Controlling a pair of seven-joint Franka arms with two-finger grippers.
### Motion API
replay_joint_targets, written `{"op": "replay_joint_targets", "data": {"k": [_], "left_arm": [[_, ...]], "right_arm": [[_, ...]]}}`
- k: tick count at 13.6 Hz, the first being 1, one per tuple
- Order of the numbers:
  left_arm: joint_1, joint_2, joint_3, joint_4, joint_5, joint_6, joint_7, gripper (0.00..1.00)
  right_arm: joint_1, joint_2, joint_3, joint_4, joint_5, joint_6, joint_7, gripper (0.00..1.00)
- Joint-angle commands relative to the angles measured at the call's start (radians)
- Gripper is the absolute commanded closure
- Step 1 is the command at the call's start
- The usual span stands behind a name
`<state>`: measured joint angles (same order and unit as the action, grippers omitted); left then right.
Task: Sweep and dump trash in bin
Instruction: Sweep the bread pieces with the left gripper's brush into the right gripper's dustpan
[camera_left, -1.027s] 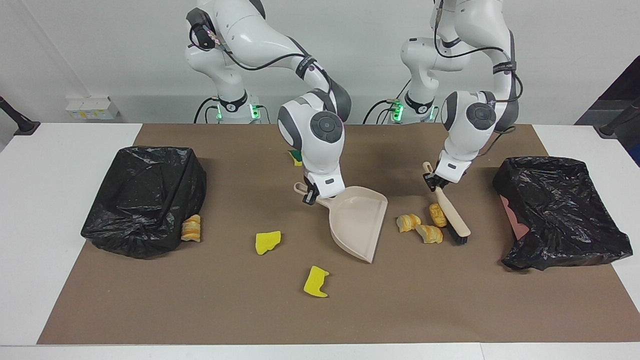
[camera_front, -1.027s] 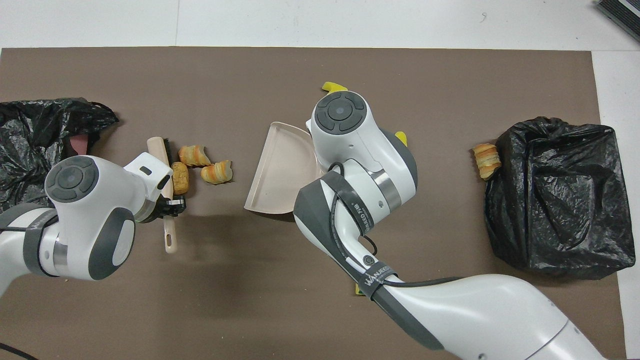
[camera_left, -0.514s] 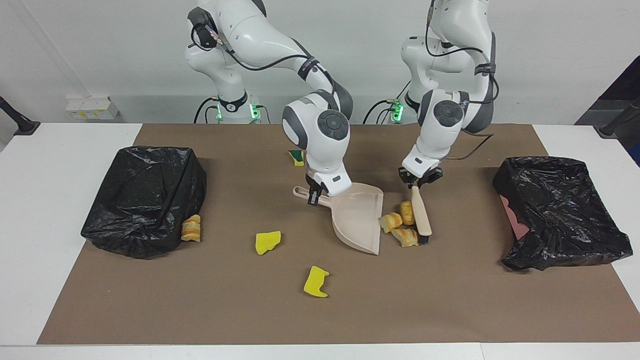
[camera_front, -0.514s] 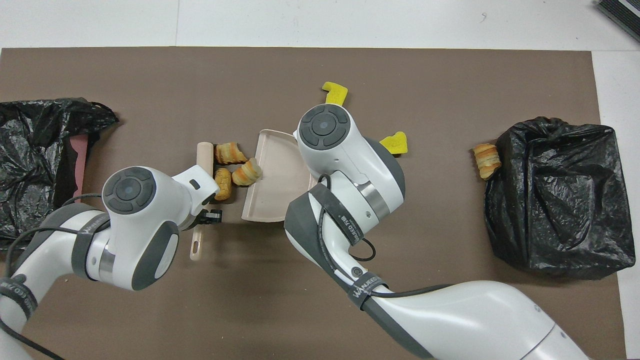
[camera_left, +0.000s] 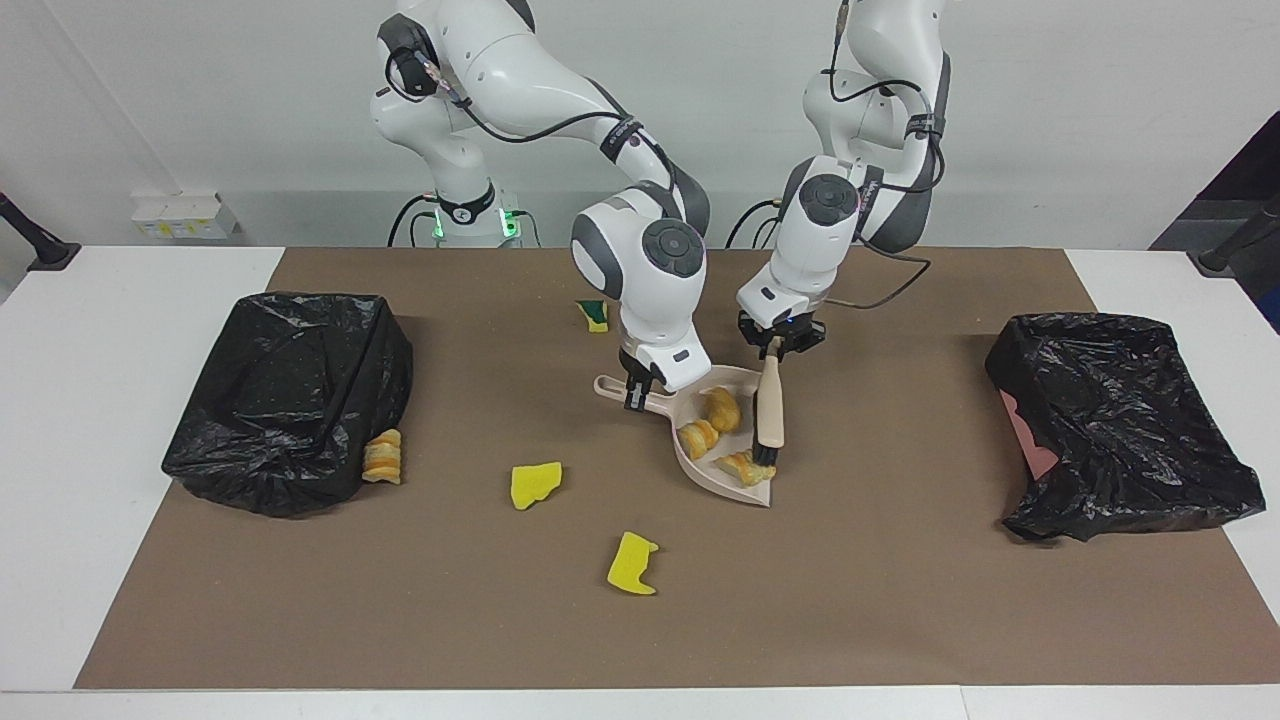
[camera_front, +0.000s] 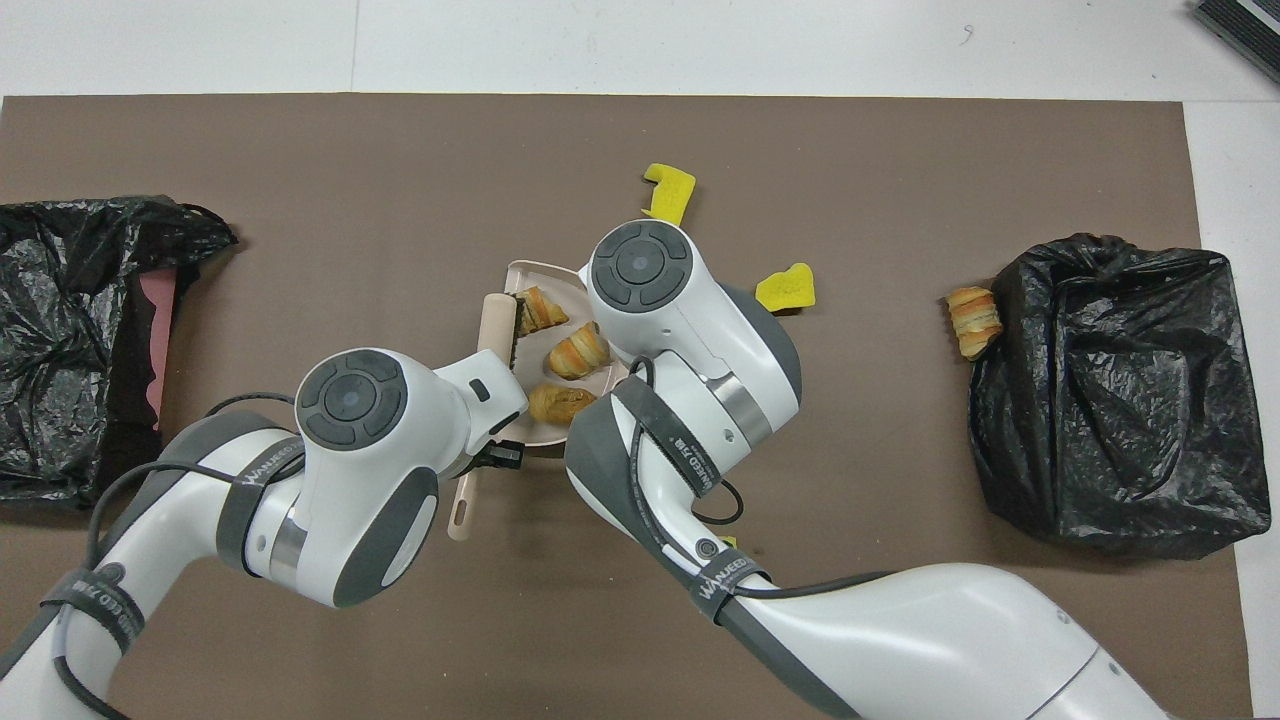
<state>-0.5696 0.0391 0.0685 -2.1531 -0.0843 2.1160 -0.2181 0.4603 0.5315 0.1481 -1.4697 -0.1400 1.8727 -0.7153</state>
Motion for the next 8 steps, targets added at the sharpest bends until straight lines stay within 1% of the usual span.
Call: {"op": "replay_joint_targets", "data": {"k": [1,4,7,8], "left_arm": [[0.052,0.001,0.016,0.103,-0.031,-0.161,0.026,1.00],[0.098,-0.047,0.020,0.110,-0.031,-0.263,0.026,1.00],[0.106,-0.068,0.024,0.084,-0.028,-0.295,0.016,1.00],[0.105,-0.071,0.024,0.073,-0.028,-0.295,0.011,1.00]], "right_arm": [[-0.017,-0.010,0.010,-0.021,-0.010,0.020,0.019,1.00],[-0.014,-0.018,0.010,-0.018,-0.010,0.013,0.043,1.00],[-0.049,-0.047,0.010,-0.015,-0.009,-0.015,0.031,1.00],[-0.057,-0.068,0.010,-0.015,-0.007,-0.020,0.027,1.00]]}}
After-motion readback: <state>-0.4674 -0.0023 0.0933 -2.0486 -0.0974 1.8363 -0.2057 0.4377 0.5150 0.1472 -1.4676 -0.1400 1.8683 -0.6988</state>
